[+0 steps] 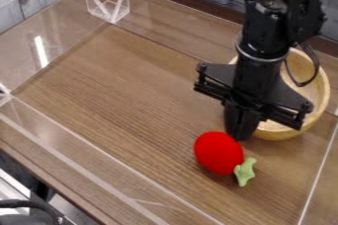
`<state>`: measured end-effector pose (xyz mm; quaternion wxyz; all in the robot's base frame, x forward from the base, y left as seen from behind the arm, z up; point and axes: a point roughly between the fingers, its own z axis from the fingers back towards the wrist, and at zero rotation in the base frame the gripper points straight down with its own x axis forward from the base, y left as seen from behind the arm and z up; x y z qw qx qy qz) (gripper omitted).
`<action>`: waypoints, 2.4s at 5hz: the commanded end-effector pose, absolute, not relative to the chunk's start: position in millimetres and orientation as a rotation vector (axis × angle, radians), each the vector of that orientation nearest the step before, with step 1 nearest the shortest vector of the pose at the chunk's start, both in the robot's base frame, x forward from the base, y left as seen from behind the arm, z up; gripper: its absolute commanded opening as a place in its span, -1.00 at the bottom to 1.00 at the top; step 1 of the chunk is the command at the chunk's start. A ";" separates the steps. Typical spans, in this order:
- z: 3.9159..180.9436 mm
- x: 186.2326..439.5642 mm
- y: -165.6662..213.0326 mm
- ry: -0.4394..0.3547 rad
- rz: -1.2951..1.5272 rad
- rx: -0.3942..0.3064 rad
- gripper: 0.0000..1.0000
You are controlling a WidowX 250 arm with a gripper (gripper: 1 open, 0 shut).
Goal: Move the red fruit to the right
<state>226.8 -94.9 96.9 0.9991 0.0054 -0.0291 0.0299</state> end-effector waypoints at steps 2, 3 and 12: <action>107.1 234.2 -94.1 -0.094 0.064 0.001 -1.00; 107.1 234.7 -89.4 -0.088 0.071 0.002 1.00; 106.6 233.6 -69.6 -0.066 0.118 0.006 -1.00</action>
